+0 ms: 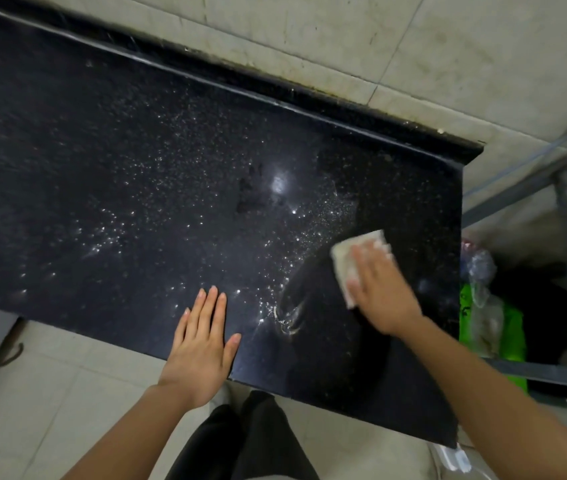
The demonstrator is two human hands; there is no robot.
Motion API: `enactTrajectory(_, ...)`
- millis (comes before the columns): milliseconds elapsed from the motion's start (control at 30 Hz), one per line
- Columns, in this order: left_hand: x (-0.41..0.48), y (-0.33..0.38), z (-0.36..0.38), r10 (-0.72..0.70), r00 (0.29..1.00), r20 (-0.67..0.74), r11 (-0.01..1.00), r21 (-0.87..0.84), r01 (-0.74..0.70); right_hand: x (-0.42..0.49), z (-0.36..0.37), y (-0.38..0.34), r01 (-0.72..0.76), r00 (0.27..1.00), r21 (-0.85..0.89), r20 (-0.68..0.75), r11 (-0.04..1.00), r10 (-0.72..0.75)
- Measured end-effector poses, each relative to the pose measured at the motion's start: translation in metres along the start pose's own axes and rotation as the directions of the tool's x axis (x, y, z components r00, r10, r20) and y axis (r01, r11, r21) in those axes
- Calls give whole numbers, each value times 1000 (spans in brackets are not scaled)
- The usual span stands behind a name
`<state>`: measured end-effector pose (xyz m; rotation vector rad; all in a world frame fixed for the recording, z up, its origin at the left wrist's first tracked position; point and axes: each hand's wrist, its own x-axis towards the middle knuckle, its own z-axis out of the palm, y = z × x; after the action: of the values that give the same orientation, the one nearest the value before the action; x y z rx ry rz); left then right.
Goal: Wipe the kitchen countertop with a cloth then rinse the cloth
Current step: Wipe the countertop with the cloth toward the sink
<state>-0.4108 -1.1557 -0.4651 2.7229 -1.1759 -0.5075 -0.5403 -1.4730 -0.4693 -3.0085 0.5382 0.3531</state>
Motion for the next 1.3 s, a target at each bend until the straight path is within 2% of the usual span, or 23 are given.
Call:
enactTrajectory(33, 0, 0, 0, 0, 1000, -1, 1000, 9, 0, 12, -6, 10, -172, 984, 57, -46, 983, 175)
enactTrajectory(67, 0, 0, 0, -2, 1000, -1, 1000, 12, 2, 23, -13, 12, -358, 929, 132, -54, 924, 367)
enactTrajectory(100, -1, 0, 0, -5, 1000, -2, 1000, 13, 5, 32, -21, 6, -536, 836, 201, -8, 820, 548)
enactTrajectory(133, 0, 0, -1, -7, 1000, -3, 1000, 16, 7, 39, -27, -8, -652, 743, 270, 35, 709, 669)
enactTrajectory(167, 0, 0, -2, -5, 1000, 2, 1000, 21, 5, 43, -29, -27, -688, 707, 292, 62, 665, 704)
enactTrajectory(200, 0, 0, -3, -2, 1000, 7, 1000, 25, 2, 42, -25, -48, -661, 732, 296, 50, 690, 680)
enactTrajectory(233, 0, -1, -3, 0, 1000, 13, 1000, 24, 0, 37, -17, -73, -571, 802, 270, -20, 776, 597)
enactTrajectory(300, 0, -1, -2, -3, 1000, 29, 1000, 21, 2, 13, -4, -124, -300, 939, 215, -108, 929, 328)
enactTrajectory(333, 1, -1, -2, -8, 999, 35, 1000, 14, 8, -2, 2, -140, -165, 975, 180, -117, 970, 188)
enactTrajectory(400, 1, 0, -4, -9, 999, 48, 1000, -15, 10, -24, 2, -151, 45, 996, 115, -80, 992, -36)
enactTrajectory(500, 0, -2, -4, 17, 999, 44, 996, -83, -13, -30, 0, -113, 283, 957, -23, -65, 959, -284)
enactTrajectory(567, 0, -2, -6, 9, 998, 69, 993, -120, 0, -25, 0, -73, 194, 975, -69, -99, 979, -200)
enactTrajectory(667, 1, 0, -11, -3, 997, 76, 995, -100, 10, -21, 2, -31, -108, 989, 5, -99, 994, 108)
enactTrajectory(700, 1, 0, -13, -7, 997, 82, 994, -104, 16, -22, 2, -28, -262, 960, 74, -83, 962, 267)
enactTrajectory(767, -1, 1, -18, 4, 996, 91, 990, -143, 9, -25, 2, -44, -550, 827, 224, 15, 805, 561)
enactTrajectory(800, -3, 0, -20, 21, 997, 68, 985, -175, -8, -30, 7, -59, -615, 775, 243, 12, 750, 632)
enactTrajectory(833, -6, -3, -21, 40, 999, 29, 979, -199, -33, -35, 12, -78, -624, 765, 250, 5, 740, 644)
enactTrajectory(933, -18, -16, -23, 15, 997, -77, 974, -226, -32, -60, 21, -145, -499, 849, 280, -34, 820, 528)
enactTrajectory(1000, -25, -30, -23, -61, 993, -103, 975, -218, 37, -69, 18, -189, -372, 921, 248, -24, 894, 390)
enactTrajectory(1100, -33, -53, -21, -192, 977, -98, 967, -186, 172, -54, 16, -232, -267, 954, 256, -69, 929, 293)
enactTrajectory(1200, -37, -67, -17, -252, 964, -86, 964, -112, 242, -39, 2, -240, -77, 990, 201, -105, 977, 100)
enactTrajectory(1267, -38, -70, -16, -258, 964, -69, 963, -101, 251, -46, 1, -219, 78, 996, 126, -42, 989, -74)
enactTrajectory(1300, -38, -70, -15, -261, 964, -54, 962, -104, 254, -52, 6, -203, 103, 995, 107, -5, 989, -103)
